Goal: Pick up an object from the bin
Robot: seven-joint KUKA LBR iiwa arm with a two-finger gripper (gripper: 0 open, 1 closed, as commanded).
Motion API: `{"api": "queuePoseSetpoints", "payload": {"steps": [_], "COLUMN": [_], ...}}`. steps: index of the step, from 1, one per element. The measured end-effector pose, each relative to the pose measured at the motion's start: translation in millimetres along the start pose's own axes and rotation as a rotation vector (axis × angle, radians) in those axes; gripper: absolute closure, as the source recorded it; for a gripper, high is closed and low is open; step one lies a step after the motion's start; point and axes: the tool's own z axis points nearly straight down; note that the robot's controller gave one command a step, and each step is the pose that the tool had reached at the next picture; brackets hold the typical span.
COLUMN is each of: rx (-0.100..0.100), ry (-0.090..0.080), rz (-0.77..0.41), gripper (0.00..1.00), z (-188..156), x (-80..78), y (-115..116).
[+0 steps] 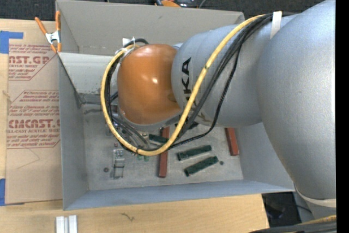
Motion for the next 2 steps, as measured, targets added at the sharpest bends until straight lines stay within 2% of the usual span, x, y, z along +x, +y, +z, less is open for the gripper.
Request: {"api": "queuePoseSetpoints", "payload": {"steps": [1,2], "rx": [-0.002,0.001], "ry": [-0.019,-0.011], "rz": [-0.154,0.031], "gripper": [0.00,0.00], "z": [103.7,55.5], "x": [5.4,-10.8], "y": [-71.0,-172.3]}}
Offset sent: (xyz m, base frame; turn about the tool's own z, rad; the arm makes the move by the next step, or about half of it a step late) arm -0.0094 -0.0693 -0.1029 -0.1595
